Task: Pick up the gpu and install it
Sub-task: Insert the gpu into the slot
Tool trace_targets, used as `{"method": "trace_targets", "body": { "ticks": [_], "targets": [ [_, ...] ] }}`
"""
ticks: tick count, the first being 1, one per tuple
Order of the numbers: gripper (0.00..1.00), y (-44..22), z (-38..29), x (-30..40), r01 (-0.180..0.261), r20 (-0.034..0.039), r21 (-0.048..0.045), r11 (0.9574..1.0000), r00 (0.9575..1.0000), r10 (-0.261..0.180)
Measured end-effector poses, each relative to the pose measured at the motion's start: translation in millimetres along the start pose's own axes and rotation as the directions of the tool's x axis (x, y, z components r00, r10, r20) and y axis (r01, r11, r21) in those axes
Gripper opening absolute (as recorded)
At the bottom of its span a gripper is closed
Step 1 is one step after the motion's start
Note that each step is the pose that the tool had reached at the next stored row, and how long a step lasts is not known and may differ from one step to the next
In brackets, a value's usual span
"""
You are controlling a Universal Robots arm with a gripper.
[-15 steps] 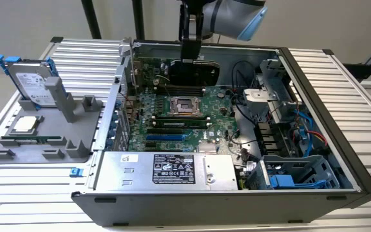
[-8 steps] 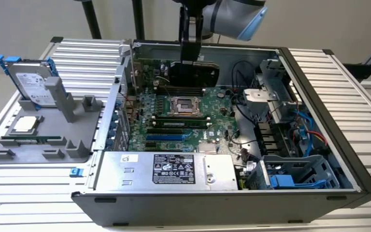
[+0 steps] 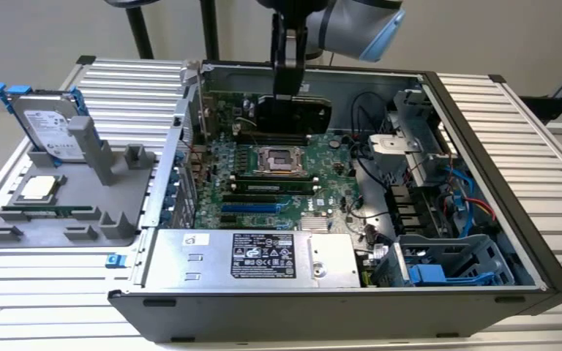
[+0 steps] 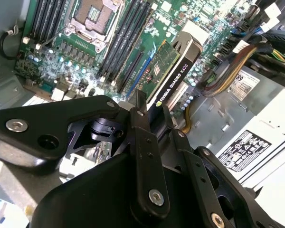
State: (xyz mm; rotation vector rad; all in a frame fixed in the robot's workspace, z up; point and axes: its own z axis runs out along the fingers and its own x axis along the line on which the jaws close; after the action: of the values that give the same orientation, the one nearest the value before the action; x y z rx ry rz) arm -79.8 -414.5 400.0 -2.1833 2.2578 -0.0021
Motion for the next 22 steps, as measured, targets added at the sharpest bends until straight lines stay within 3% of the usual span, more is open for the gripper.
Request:
{"method": "trace_targets", "body": {
  "ticks": [22],
  "targets": [
    [0.00,0.0,9.6,0.0,0.000,-0.0002,-0.0015,1.0000,1.0000,0.000]
  ]
}}
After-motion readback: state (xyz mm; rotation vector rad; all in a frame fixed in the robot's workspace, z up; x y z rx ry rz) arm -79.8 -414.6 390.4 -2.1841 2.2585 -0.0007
